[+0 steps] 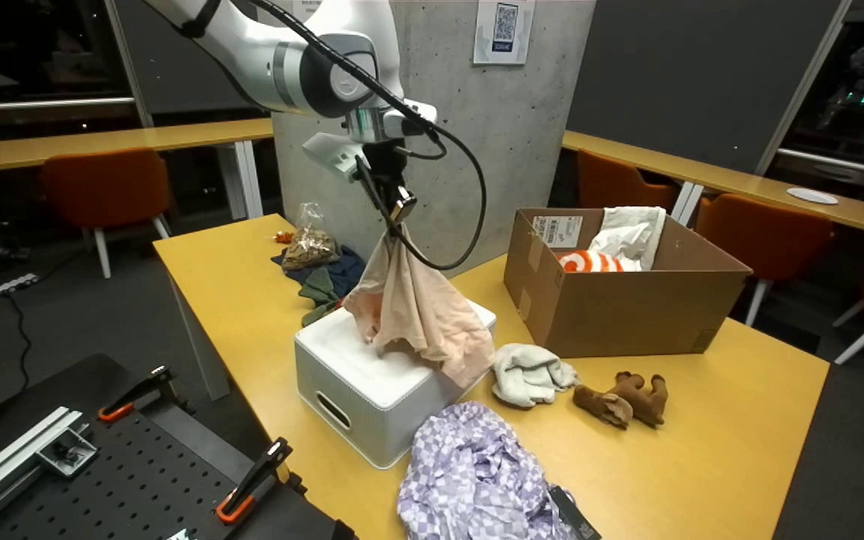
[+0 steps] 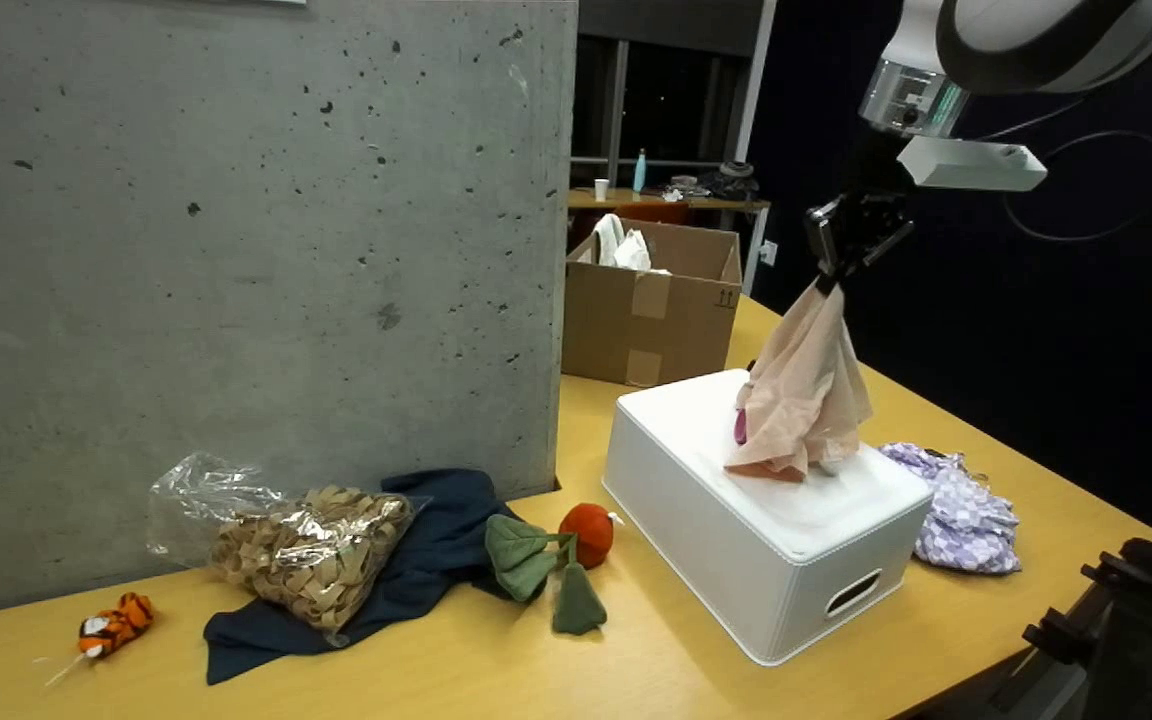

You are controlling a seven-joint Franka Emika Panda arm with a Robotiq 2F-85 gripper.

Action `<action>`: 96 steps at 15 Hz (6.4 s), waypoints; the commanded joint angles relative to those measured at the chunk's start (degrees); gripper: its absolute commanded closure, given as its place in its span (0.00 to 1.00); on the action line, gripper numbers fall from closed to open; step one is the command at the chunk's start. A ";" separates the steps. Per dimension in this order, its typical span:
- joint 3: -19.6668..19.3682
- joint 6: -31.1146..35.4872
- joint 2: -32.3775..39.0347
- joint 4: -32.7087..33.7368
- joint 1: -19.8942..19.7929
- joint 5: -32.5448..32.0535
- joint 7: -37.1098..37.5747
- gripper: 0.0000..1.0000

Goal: Pick up the light pink shirt and put it on top of the yellow container, pick up the pink shirt with the yellow container and and lift them upwards then put them back on the white basket, pick up the light pink shirt only and put it on the table

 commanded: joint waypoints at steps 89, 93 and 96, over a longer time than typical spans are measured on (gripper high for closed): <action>4.58 3.06 30.57 24.13 -4.97 0.63 -20.30 0.00; 2.87 2.94 32.72 26.68 -3.53 -1.17 -18.01 0.00; 2.25 2.96 34.57 28.49 -3.04 -1.38 -16.73 0.00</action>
